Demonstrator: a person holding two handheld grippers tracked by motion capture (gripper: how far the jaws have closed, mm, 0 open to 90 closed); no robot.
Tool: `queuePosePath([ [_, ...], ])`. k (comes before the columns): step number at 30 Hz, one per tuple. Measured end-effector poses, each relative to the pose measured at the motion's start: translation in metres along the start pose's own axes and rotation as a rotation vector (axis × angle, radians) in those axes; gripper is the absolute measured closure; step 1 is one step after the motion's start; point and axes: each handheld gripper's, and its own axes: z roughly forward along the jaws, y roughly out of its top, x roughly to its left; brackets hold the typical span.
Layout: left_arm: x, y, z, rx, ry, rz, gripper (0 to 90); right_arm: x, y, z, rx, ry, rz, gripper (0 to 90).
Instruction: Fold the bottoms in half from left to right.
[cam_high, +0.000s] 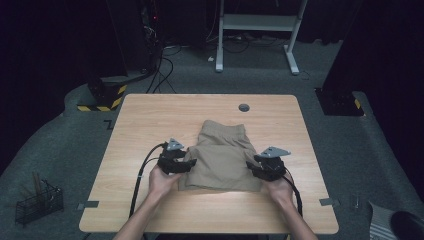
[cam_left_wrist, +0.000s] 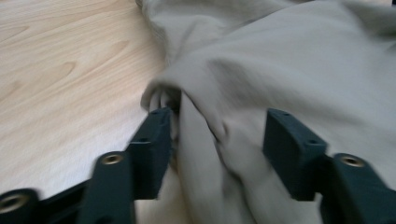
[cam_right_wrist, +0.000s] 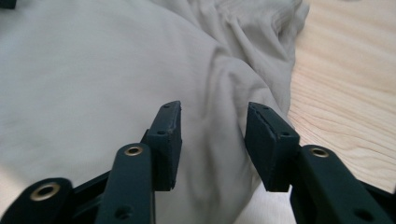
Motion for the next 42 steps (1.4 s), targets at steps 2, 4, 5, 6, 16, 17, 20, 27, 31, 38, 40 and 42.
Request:
queuePosePath([
  [2, -0.004, -0.011, -0.013, -0.005, -0.015, -0.020, 32.8, 0.007, -0.005, -0.014, -0.021, 0.003, -0.023, 51.7],
  [4, -0.011, -0.026, -0.019, 0.015, -0.030, -0.036, 30.6, 0.014, -0.012, -0.023, -0.020, 0.006, -0.041, 49.3],
  [5, -0.015, -0.033, -0.019, 0.030, -0.031, -0.040, 30.1, 0.018, -0.017, -0.026, -0.011, 0.001, -0.056, 48.5],
  [6, -0.017, -0.040, -0.019, 0.045, -0.037, -0.046, 29.9, 0.021, -0.022, -0.027, 0.004, -0.007, -0.066, 47.6],
  [16, -0.029, -0.053, -0.007, 0.104, -0.011, -0.002, 61.4, 0.028, -0.059, -0.024, 0.061, 0.034, 0.005, 65.8],
  [17, -0.031, -0.052, -0.008, 0.096, -0.008, 0.015, 66.8, 0.030, -0.058, -0.022, 0.063, 0.027, -0.014, 72.6],
  [20, -0.034, -0.048, -0.016, 0.075, -0.018, 0.057, 80.5, 0.034, -0.055, -0.023, 0.043, 0.032, -0.061, 83.4],
  [27, -0.022, -0.014, -0.036, -0.046, -0.092, 0.023, 83.9, 0.027, -0.030, -0.047, -0.093, 0.034, -0.087, 85.6],
  [31, -0.007, 0.014, -0.030, -0.129, -0.125, -0.036, 83.8, 0.010, -0.004, -0.043, -0.135, -0.009, -0.084, 85.9],
  [38, 0.026, 0.048, 0.012, -0.194, -0.087, -0.154, 82.1, -0.033, 0.031, 0.001, -0.118, -0.059, 0.045, 85.8],
  [40, 0.033, 0.050, 0.029, -0.170, -0.041, -0.155, 79.9, -0.041, 0.033, 0.017, -0.093, -0.070, 0.076, 85.4],
  [42, 0.038, 0.049, 0.047, -0.124, -0.013, -0.171, 76.3, -0.046, 0.031, 0.036, -0.040, -0.085, 0.100, 83.1],
])
